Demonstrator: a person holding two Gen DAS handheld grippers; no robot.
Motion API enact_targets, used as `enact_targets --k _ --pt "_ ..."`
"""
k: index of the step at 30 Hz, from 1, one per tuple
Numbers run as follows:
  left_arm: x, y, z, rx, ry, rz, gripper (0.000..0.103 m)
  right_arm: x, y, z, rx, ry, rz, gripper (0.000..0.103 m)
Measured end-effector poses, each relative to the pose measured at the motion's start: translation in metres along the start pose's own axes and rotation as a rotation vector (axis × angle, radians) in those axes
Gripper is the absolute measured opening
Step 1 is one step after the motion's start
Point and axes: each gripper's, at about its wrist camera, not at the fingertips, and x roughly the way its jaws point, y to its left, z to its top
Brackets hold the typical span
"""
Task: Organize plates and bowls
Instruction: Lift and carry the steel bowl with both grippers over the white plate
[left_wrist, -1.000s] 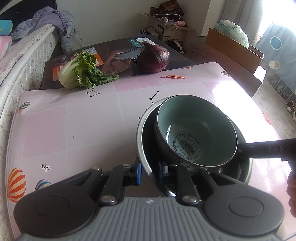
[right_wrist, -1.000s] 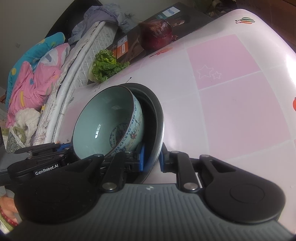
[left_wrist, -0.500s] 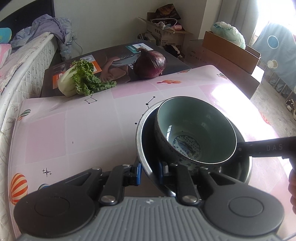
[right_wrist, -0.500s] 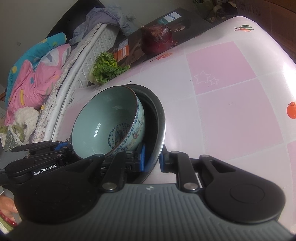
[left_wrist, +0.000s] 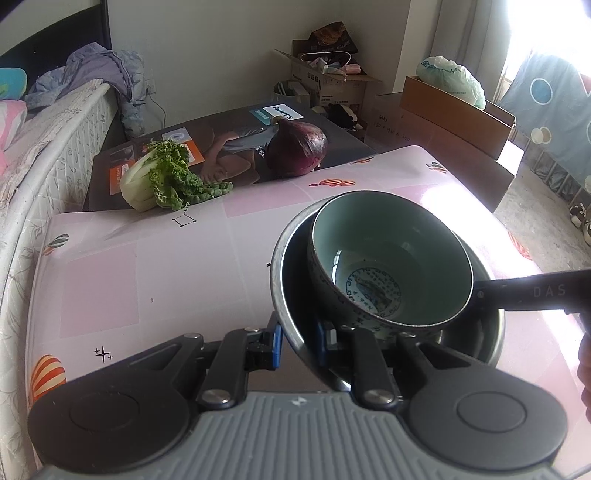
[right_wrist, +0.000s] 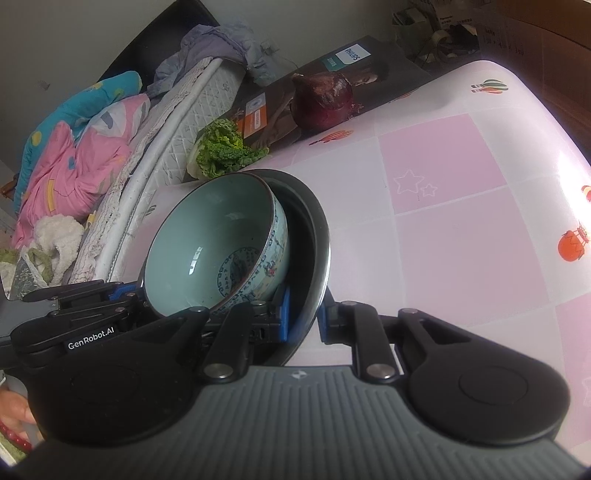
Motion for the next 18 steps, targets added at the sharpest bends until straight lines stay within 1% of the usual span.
enact_targets --k 5,9,13,18 --pt "-0.023 -0.003 0.000 0.003 -0.024 0.000 0.018 -0.022 0.011 -0.003 -0.014 -0.021 0.001 0.015" --pt "-0.054 -0.005 -0.006 0.002 -0.050 -0.005 0.019 -0.048 0.027 -0.012 -0.028 -0.034 0.007 0.015" --pt "-0.086 -0.008 -0.020 -0.003 -0.061 -0.013 0.019 -0.078 0.046 -0.031 -0.045 -0.033 0.014 0.015" --pt "-0.113 -0.009 -0.052 -0.019 -0.048 -0.016 0.019 -0.097 0.058 -0.068 -0.045 0.014 0.031 0.015"
